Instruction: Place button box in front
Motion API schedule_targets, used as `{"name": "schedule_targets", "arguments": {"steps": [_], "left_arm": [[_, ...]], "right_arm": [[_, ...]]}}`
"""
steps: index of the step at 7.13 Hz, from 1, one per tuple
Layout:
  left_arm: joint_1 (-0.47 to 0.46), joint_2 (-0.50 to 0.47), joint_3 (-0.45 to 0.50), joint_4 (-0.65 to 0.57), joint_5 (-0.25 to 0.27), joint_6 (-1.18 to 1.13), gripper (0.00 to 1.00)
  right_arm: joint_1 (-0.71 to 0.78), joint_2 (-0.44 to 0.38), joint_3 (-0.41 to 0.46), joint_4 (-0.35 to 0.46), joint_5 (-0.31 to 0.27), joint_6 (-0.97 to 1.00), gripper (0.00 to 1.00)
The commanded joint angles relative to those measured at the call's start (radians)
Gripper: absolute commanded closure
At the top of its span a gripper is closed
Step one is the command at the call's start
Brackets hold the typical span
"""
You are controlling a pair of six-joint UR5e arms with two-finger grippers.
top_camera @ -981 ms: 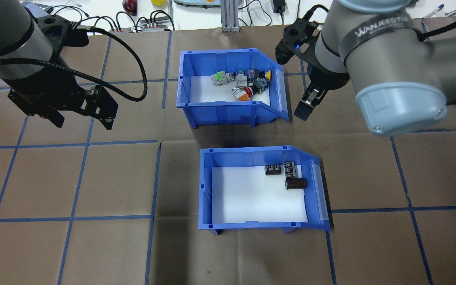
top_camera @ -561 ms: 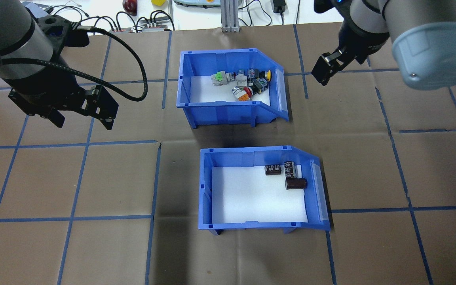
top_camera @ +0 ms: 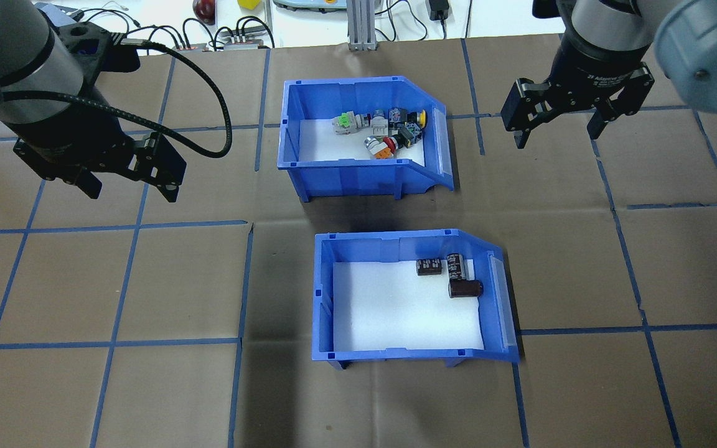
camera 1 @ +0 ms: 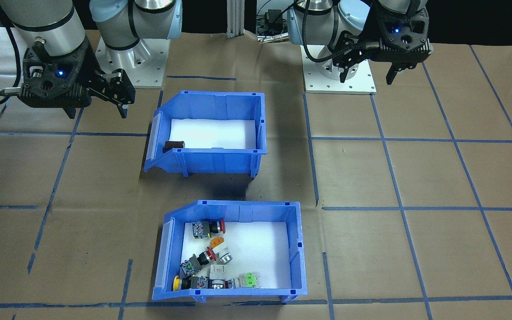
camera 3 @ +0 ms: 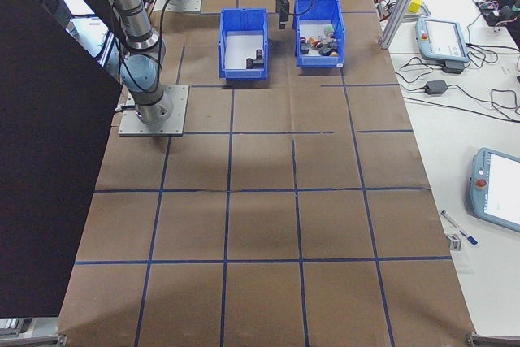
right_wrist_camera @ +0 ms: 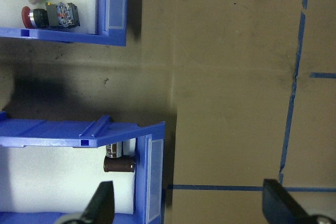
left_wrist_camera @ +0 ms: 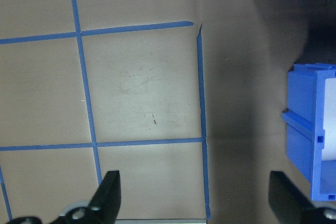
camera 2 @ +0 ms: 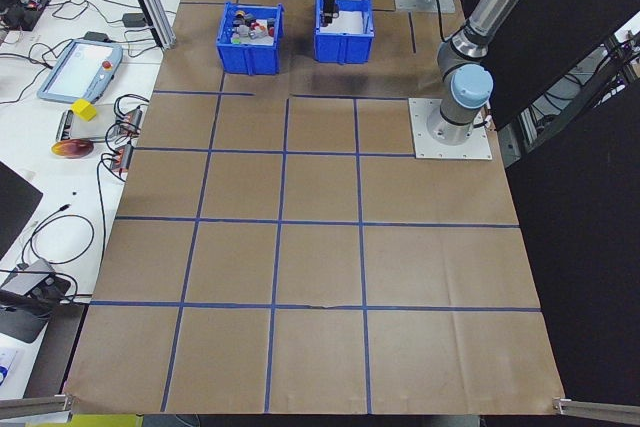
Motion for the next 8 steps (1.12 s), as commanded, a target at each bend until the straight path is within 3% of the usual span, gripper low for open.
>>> {"name": "schedule_targets", "arguments": {"steps": [1, 8], "left_arm": [[0.0, 0.0, 0.0, 0.0, 0.0, 0.0, 0.0], [-0.002, 0.006, -0.003, 0.017, 0.04, -0.015, 0.0]], "right_arm": [[-0.004, -0.006, 0.019, -0.002, 0.002, 0.056, 0.0], [-0.012, -0.011, 0.009, 0.003, 0.009, 0.055, 0.0]]}}
